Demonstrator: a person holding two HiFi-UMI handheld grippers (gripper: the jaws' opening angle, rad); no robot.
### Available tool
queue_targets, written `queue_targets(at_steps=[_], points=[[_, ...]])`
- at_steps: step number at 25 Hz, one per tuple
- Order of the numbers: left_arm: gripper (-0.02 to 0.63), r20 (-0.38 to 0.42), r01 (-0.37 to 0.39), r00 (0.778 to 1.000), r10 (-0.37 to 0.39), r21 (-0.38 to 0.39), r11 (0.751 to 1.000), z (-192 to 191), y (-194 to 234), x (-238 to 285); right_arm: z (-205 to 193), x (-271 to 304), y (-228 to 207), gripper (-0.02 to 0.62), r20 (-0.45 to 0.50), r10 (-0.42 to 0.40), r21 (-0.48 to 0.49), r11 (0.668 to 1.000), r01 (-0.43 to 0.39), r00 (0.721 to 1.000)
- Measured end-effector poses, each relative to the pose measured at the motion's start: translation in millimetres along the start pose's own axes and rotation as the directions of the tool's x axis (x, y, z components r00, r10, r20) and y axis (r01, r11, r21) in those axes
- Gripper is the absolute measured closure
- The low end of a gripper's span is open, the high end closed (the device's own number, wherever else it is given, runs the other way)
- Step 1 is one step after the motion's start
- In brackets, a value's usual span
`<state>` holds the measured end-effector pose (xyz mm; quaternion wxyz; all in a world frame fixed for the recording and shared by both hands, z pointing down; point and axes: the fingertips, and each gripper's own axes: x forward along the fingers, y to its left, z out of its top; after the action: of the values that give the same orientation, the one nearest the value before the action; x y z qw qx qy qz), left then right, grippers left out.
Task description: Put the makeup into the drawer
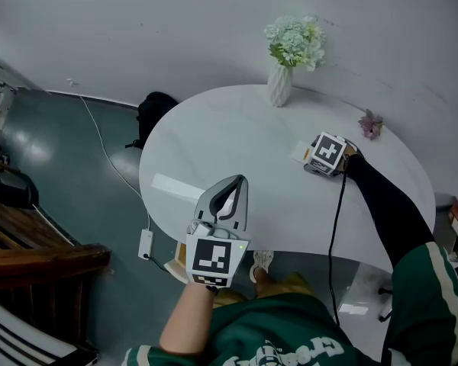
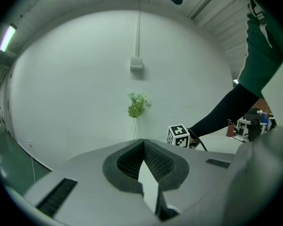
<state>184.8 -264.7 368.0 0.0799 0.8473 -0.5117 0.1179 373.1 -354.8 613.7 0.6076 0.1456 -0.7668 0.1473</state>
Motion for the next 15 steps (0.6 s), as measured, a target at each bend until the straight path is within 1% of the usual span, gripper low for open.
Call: queue_targets(at_steps=[1,3,5,7,9,10,12,15], points=[[0.606,0.0,0.002,1.0,-0.002,0.0,1.0,-0.6,-1.0,0.3,0.1,-0.7,1.6,0.302,0.003,-0.001,-0.001,1.0,0.001,1.0],[0.606,0.001,0.003,1.0,-0.003,0.001,1.0,-1.0,-2.4,0.3,0.5,-1.7,3.5,0.305,0.025,-0.007,-0.004,1.0,0.007,1.0],[0.606,0.003,0.004,1.0,-0.004,0.004,1.0,0.5,-3.3,0.1,0.2,-4.3,3.1,0.307,0.06,-0.03,0.002,1.0,0.03,0.998],[0.606,0.008,0.004,1.0,-0.004,0.009,1.0,2.3,-3.4,-1.0,1.0,-10.2,2.5,0.307,0.116,-0.057,0.034,0.998,0.053,0.992],[0.606,0.013,-0.003,1.0,0.002,0.01,1.0,3.4,-2.3,-3.9,5.5,-21.5,3.1,0.307,0.197,-0.084,0.089,0.994,0.068,0.977],[0.606,0.016,-0.006,1.0,0.006,0.009,1.0,4.1,-1.8,-5.8,9.0,-29.8,3.6,0.307,0.242,-0.103,0.121,0.99,0.076,0.965],[0.606,0.022,-0.014,1.0,0.014,0.006,1.0,6.6,-1.1,-9.5,17.1,-50.7,5.6,0.307,0.335,-0.147,0.187,0.978,0.088,0.931],[0.606,0.04,-0.023,0.999,0.023,0.002,1.0,13.4,-0.2,-14.6,30.1,-84.7,16.4,0.307,0.46,-0.208,0.264,0.96,0.091,0.863]])
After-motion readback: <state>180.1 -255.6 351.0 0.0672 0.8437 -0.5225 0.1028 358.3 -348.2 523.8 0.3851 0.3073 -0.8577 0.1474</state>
